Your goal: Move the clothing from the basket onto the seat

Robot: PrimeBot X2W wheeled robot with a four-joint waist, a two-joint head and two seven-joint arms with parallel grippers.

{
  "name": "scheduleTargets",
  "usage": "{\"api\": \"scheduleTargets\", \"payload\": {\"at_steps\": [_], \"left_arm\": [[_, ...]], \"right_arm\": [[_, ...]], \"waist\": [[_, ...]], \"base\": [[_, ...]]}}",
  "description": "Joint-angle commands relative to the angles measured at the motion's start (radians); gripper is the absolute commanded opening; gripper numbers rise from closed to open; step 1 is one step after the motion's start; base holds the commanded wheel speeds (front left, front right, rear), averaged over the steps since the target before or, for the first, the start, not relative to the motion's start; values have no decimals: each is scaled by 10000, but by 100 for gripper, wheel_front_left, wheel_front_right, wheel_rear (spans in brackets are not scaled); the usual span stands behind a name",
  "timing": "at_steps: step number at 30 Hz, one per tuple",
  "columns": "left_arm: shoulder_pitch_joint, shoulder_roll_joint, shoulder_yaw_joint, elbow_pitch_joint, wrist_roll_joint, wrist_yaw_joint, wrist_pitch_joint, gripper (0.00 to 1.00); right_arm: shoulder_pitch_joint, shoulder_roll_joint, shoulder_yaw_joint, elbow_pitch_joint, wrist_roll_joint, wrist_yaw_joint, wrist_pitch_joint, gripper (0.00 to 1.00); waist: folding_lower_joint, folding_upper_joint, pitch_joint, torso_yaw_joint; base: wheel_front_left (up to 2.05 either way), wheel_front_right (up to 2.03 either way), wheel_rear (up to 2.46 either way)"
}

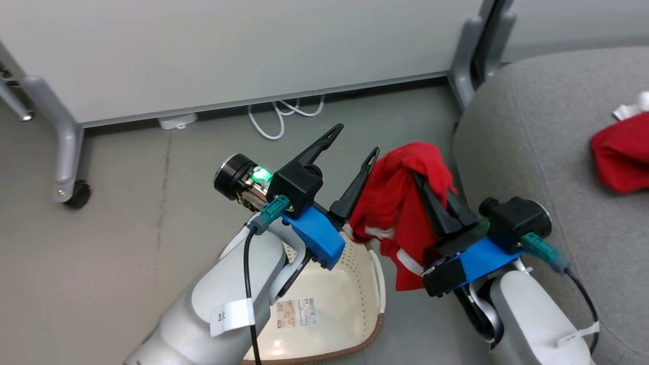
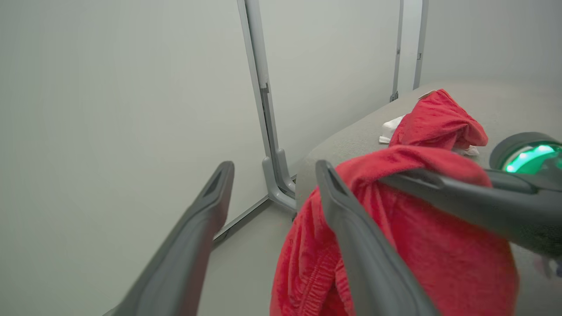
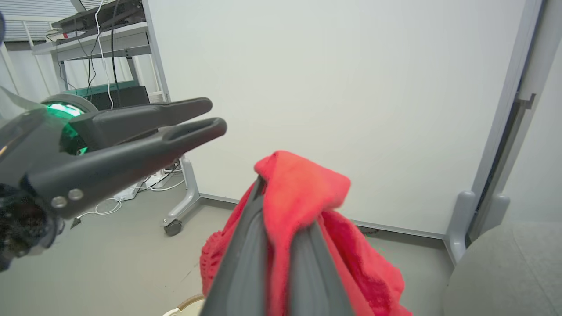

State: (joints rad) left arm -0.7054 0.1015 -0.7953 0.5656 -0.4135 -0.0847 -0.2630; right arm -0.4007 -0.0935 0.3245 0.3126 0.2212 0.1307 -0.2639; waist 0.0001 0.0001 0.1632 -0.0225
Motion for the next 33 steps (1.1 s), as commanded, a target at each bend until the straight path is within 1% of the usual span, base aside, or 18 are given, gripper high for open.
{"api": "scheduleTargets", "payload": {"at_steps": [1,11,13,14,15,21,27,33], "left_arm": [[-72,44,-14,-63,51,12,-26,100],[-134,-2,-313,-91,259,-126,-26,100],[-136,-10,-344,-95,267,-133,-26,100],[-115,-35,-416,-84,290,-172,-26,100],[-115,-35,-416,-84,290,-172,-26,100],[-38,-109,-684,-41,301,-260,-27,100],[-19,-172,-876,27,273,-315,-26,100],[-60,-138,-848,-26,314,-321,-26,100]], "right_arm": [[82,-13,-143,-146,-65,1,-9,0],[534,-184,-1293,-901,-165,1,-8,0],[619,-199,-1391,-969,-173,1,-10,0],[770,-229,-1549,-1083,-185,1,-8,0],[770,-229,-1549,-1083,-185,1,-8,0],[1199,-224,-1995,-1411,-180,1,-8,0],[1654,-137,-2355,-1642,-171,1,-8,0],[1666,-41,-2465,-1774,-212,1,-8,0]], "waist": [[-1,-1,284,-457],[-1,-1,710,-1831],[-1,-1,734,-1955],[-1,-1,769,-2209],[-1,-1,769,-2209],[-1,-1,908,-2857],[-1,-1,1013,-3245],[-1,-1,1078,-3391]], "base": [[0,0,0],[0,0,0],[0,0,0],[0,0,0],[0,0,0],[0,0,0],[0,0,0],[0,0,0]]}}
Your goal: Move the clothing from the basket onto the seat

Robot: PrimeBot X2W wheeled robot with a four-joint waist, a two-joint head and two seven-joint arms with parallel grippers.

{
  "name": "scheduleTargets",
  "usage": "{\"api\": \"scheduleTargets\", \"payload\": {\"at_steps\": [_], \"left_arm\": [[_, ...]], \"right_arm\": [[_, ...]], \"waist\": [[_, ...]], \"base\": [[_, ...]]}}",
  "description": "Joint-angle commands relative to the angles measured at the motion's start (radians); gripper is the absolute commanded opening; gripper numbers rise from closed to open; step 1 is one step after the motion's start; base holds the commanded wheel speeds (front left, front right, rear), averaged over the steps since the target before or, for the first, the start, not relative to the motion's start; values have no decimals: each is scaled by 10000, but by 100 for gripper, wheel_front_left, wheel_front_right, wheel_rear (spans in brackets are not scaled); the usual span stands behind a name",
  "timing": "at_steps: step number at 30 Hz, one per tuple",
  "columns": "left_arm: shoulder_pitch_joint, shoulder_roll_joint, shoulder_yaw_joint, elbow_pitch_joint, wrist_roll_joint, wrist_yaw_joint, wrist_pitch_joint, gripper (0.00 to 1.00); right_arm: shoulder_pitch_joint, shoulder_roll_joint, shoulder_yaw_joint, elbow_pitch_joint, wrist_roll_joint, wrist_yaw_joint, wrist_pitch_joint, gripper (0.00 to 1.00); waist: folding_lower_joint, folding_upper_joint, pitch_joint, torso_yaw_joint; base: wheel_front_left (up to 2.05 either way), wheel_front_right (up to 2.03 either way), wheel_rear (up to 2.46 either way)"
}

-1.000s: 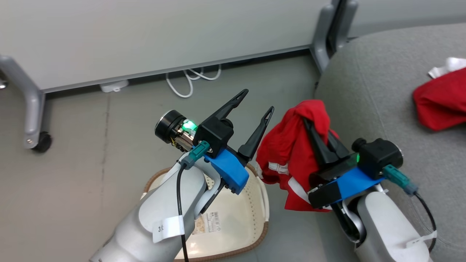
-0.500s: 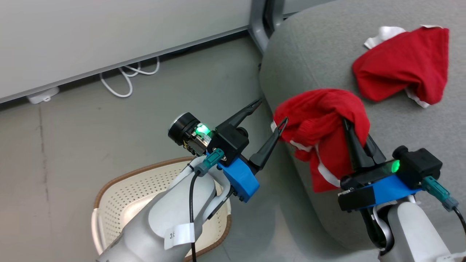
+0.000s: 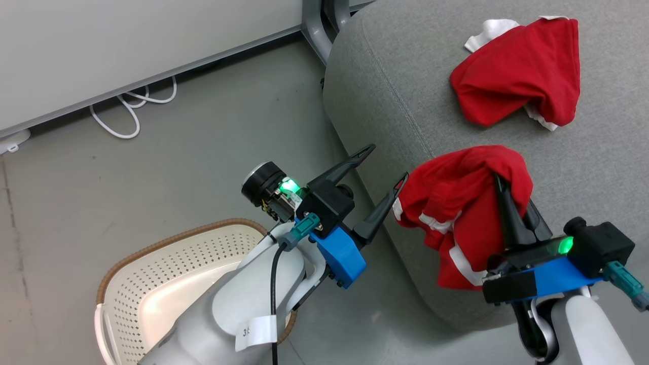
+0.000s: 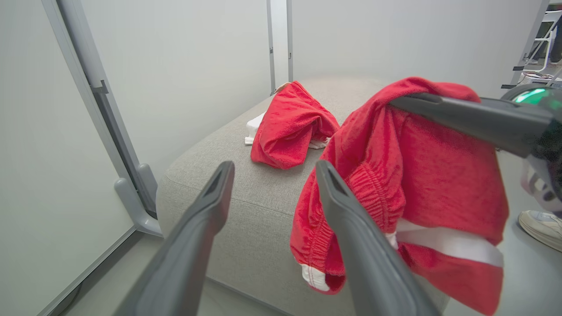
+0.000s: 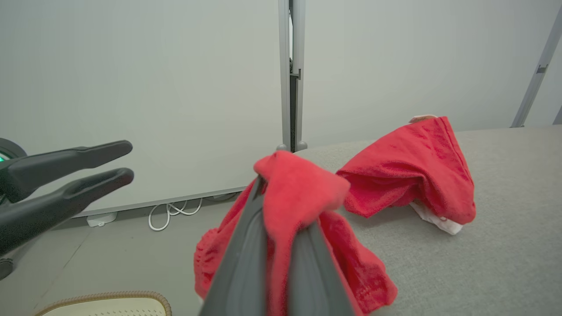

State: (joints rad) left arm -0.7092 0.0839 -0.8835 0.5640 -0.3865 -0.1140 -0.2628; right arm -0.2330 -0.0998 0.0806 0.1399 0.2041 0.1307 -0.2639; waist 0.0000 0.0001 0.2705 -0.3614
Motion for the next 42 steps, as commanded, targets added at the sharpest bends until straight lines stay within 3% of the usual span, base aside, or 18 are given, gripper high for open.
{"api": "scheduleTargets", "payload": {"at_steps": [1,10,16,21,27,31,42], "left_arm": [[-44,48,42,-35,59,-27,-28,100],[-704,299,66,-353,357,100,29,100],[-1454,537,-23,-716,686,122,270,100],[-1997,702,-87,-1110,915,167,558,100],[-2332,949,-141,-1538,1119,242,819,100],[-2447,1016,-202,-1732,1186,243,875,100],[-2522,1115,-280,-1894,1102,309,839,100]], "right_arm": [[-119,35,-16,-95,-56,1,-8,0],[-2260,-262,-551,-739,-134,1,-8,0],[-4511,-773,-1888,-1223,-256,-1,-8,0],[-6210,-1723,-3401,-1256,-290,-1,-8,0],[-7148,-3049,-4795,-402,-377,-1,-8,0],[-6982,-3586,-5240,1018,-532,1,-10,0],[-5940,-2930,-5040,3663,-755,1,-8,0]], "waist": [[0,-1,35,-11],[0,-1,1168,171],[0,-1,2464,501],[0,-1,3571,684],[0,-1,4533,755],[0,-1,4894,780],[0,-1,4997,800]], "base": [[0,0,0],[0,0,0],[0,0,0],[0,0,0],[0,0,0],[0,0,0],[0,0,0]]}}
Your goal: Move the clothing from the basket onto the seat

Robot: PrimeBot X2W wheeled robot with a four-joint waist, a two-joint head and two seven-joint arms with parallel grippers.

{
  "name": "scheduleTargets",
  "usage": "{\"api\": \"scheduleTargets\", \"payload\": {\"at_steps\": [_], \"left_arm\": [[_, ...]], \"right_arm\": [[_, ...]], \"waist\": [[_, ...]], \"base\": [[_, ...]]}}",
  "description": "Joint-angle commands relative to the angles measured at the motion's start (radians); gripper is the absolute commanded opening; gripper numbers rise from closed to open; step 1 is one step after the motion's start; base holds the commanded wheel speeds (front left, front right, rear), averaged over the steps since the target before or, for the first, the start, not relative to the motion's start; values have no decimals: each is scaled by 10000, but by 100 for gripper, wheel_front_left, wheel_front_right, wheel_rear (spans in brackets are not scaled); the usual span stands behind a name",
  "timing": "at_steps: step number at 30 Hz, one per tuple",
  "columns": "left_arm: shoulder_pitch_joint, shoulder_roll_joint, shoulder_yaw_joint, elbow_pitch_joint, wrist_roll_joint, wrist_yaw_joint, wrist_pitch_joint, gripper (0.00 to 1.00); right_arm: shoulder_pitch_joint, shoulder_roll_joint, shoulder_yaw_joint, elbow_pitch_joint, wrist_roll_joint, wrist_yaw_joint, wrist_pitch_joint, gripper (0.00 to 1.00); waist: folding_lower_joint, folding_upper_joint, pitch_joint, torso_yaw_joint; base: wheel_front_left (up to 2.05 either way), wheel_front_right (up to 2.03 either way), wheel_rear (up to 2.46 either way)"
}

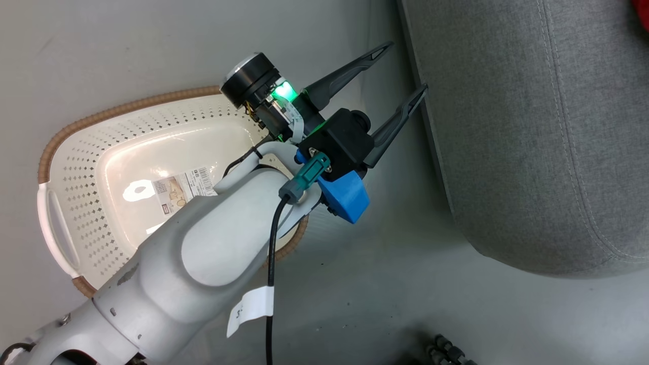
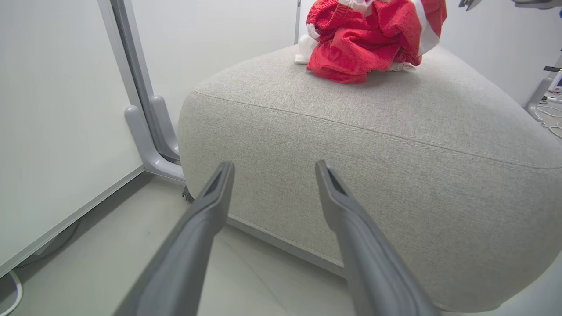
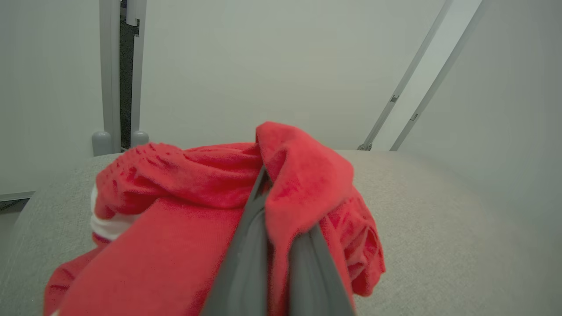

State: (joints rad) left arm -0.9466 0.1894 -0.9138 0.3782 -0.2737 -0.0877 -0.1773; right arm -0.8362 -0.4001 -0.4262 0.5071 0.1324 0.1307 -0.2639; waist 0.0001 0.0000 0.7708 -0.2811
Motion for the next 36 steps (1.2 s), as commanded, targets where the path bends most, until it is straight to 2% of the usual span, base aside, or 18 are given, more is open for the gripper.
{"api": "scheduleTargets", "payload": {"at_steps": [1,3,4,5,12,19,26,36], "left_arm": [[-150,69,21,-42,-33,61,-12,100],[-165,104,15,-58,-57,80,-3,100],[-171,119,13,-59,-67,74,-3,100],[-161,129,10,-44,-61,85,-15,100],[262,4,9,180,-272,181,-385,100],[954,-146,414,471,-707,450,-780,100],[2161,18,1734,82,-1103,986,-882,100],[4091,132,4159,-1036,-598,1198,-881,100]], "right_arm": [[96,90,-5,42,-41,-1,-8,0],[227,257,-10,214,65,1,-7,0],[285,306,12,258,75,1,-7,9],[320,339,-13,322,77,-1,-8,100],[1198,506,-418,-474,-169,-1,-7,100],[2366,560,-509,-1928,-390,1,-8,100],[3433,952,870,-3702,-180,1,-6,100],[4349,1671,2948,-4435,43,1,-6,100]], "waist": [[-1,0,-12,-10],[-1,0,-34,-24],[-1,0,-56,-33],[-1,0,-98,-48],[-1,0,-1000,-65],[-1,0,-2382,41],[-1,0,-3895,322],[-1,0,-5112,1288]], "base": [[0,0,0],[0,0,0],[0,0,0],[0,0,0],[0,0,0],[0,0,0],[0,0,0],[0,0,0]]}}
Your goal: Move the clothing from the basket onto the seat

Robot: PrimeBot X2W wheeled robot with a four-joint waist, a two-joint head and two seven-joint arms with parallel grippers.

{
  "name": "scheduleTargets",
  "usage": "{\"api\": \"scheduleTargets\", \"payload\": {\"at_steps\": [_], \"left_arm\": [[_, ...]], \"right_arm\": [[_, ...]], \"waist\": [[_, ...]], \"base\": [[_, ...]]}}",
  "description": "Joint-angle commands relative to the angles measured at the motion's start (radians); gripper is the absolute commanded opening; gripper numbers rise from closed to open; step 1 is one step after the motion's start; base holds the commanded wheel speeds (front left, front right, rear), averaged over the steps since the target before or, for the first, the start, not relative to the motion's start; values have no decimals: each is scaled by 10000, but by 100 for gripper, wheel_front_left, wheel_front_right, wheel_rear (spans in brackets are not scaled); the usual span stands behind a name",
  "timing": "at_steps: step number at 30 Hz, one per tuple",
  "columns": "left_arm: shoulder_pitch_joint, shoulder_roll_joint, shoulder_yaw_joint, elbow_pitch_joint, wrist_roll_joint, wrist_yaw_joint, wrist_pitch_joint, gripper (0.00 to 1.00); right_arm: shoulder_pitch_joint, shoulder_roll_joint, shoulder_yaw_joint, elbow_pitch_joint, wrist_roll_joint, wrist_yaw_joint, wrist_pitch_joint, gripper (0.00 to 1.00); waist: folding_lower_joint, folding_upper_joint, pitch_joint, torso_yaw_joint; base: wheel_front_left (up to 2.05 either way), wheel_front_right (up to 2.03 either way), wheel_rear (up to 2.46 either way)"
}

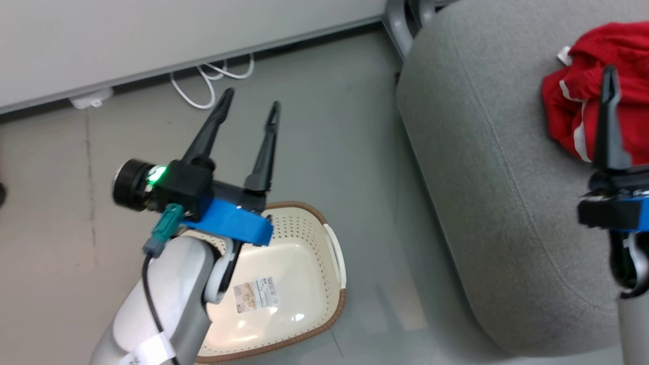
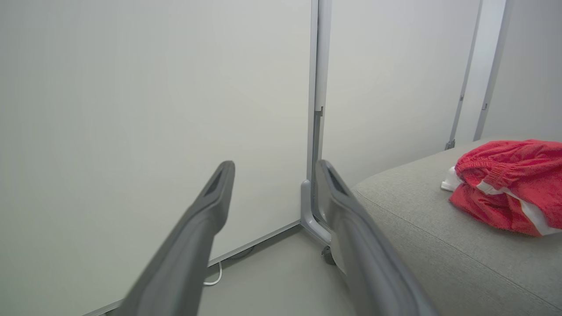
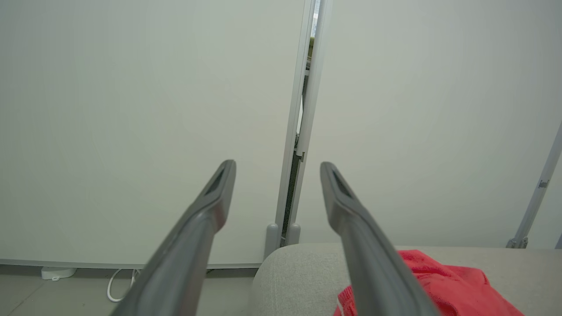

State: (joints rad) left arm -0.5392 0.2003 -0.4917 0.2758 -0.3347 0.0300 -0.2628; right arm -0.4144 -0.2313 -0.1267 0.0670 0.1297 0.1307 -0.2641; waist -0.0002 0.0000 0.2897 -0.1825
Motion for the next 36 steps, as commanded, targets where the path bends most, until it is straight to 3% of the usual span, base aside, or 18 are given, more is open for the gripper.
{"api": "scheduleTargets", "payload": {"at_steps": [1,10,18,36], "left_arm": [[193,20,167,-76,99,0,-24,100],[1919,-265,2207,-426,657,-286,-25,100],[3291,-632,3661,-575,1122,-686,-26,100],[4690,-1385,4928,-398,1996,-1424,-26,100]], "right_arm": [[232,40,86,-28,56,1,-4,100],[1378,649,860,187,96,1,-6,100],[2324,931,895,536,199,1,-4,100],[3612,1382,638,1304,213,1,-4,100]], "waist": [[2,0,-405,395],[2,0,-1438,1188],[2,0,-2097,1562],[2,0,-2687,2026]], "base": [[0,0,0],[0,0,0],[0,0,0],[0,0,0]]}}
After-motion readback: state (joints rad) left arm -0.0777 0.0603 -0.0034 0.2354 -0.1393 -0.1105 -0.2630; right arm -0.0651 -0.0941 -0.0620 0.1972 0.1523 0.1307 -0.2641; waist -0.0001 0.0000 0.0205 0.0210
